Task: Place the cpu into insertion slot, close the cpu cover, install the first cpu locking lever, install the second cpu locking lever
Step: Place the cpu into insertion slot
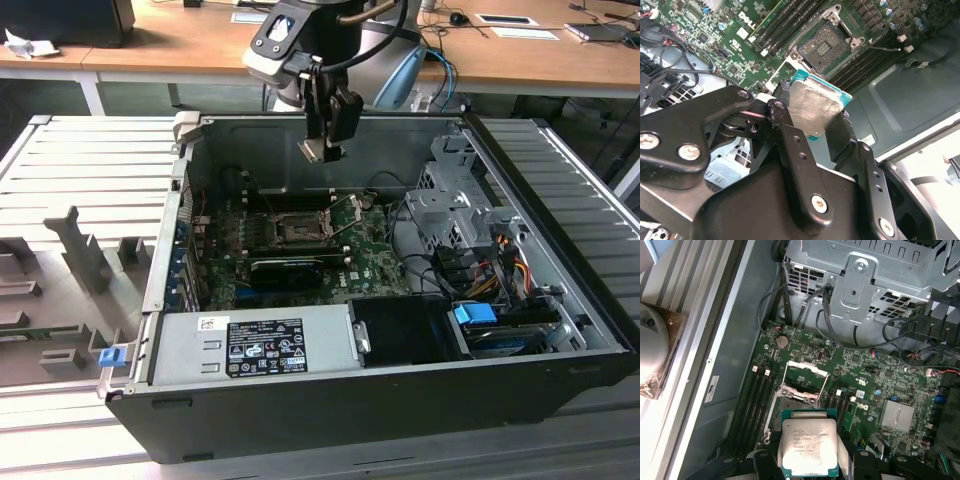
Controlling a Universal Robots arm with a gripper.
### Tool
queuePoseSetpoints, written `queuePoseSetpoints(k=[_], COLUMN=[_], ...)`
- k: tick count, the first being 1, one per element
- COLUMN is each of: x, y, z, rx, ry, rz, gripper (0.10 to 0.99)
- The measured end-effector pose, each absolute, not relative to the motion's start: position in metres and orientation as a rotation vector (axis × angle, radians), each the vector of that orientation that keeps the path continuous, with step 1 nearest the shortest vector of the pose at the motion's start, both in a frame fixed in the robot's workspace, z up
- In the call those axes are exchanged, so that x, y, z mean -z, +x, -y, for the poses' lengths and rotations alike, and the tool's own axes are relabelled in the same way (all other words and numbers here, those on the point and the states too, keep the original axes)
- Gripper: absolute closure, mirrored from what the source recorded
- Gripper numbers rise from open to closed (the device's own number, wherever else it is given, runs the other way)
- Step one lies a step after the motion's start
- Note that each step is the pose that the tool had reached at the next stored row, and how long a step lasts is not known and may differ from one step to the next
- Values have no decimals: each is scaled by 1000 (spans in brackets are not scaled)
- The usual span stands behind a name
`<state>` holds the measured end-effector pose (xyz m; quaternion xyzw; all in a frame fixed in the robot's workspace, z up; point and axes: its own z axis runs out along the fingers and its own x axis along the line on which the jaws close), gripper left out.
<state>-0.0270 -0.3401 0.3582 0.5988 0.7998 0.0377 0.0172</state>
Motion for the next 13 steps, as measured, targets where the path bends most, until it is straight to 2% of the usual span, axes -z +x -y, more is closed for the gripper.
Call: queuePoseSetpoints(k=[13], x=[-353], y=[-27], z=[340], rx=[-117], ry=[1864], rz=[-2483], gripper=[557])
